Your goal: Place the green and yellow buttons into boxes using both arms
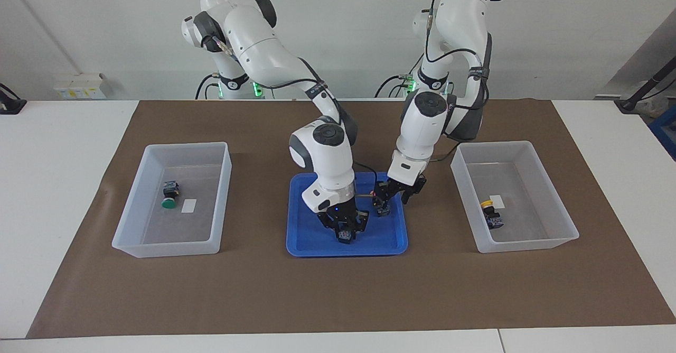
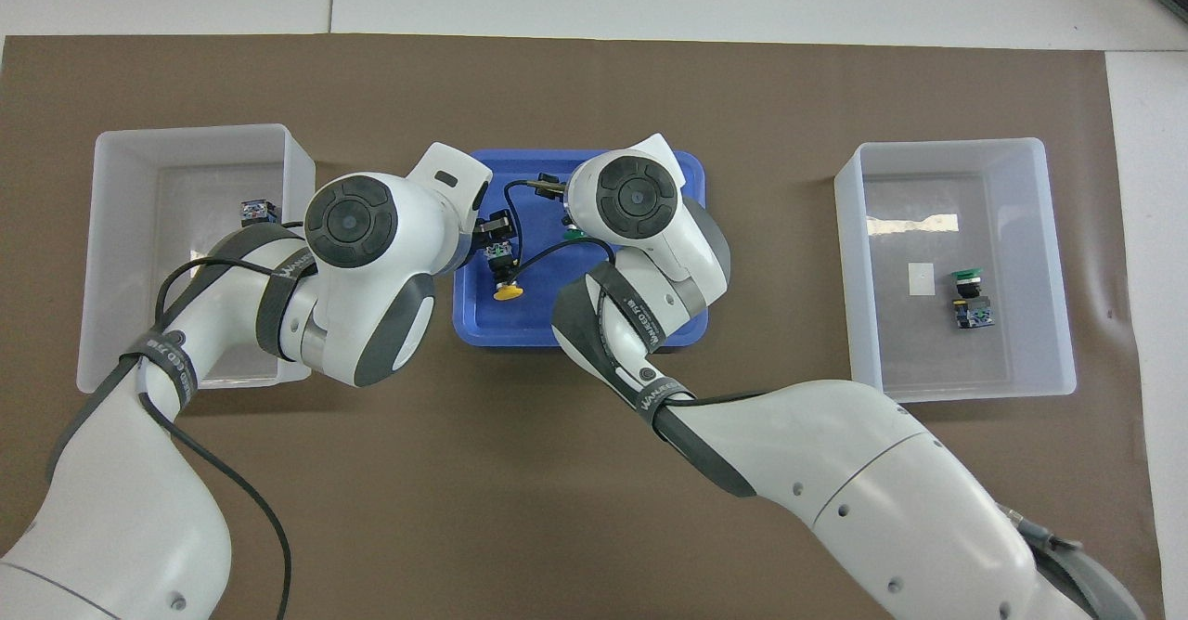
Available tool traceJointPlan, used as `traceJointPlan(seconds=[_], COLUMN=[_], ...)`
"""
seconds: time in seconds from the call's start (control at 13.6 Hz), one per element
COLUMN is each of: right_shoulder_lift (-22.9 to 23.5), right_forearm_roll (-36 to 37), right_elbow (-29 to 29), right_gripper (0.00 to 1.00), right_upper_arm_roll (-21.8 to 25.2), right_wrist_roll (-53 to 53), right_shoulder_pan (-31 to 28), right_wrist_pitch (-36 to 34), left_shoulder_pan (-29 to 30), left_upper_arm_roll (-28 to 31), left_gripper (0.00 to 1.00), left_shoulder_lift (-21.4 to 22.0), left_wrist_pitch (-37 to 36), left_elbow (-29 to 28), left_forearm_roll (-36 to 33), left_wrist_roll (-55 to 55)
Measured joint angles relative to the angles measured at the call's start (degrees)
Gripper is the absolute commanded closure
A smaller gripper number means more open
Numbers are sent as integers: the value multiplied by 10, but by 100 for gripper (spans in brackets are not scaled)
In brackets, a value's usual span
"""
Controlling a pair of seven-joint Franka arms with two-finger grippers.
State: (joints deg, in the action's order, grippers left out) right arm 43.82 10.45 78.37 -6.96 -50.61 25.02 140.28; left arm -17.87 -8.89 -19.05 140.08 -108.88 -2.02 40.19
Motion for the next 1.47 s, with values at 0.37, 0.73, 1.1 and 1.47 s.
traceJointPlan(seconds=[0.37, 0.73, 1.1, 1.47], right_shoulder_lift=[-58, -190, -301, -381], right_forearm_roll=[0, 0, 0, 0], right_elbow=[-3, 78, 198, 298], right_gripper=[100, 100, 100, 100], right_upper_arm_roll=[5, 5, 6, 8], right_wrist_roll=[0, 11, 131, 371], right_shoulder_pan=[-20, -92, -155, -276], right_wrist_pitch=[-48, -103, -156, -185], left_shoulder_pan=[0, -2, -24, -35], left_upper_arm_roll=[1, -1, -1, -1], left_gripper=[33, 33, 34, 84], left_shoulder_lift=[-1, -7, -17, -22], left_wrist_pitch=[1, 14, 73, 89], left_elbow=[0, -5, -44, -54], left_forearm_roll=[0, 0, 0, 0], left_wrist_roll=[0, 6, 22, 29])
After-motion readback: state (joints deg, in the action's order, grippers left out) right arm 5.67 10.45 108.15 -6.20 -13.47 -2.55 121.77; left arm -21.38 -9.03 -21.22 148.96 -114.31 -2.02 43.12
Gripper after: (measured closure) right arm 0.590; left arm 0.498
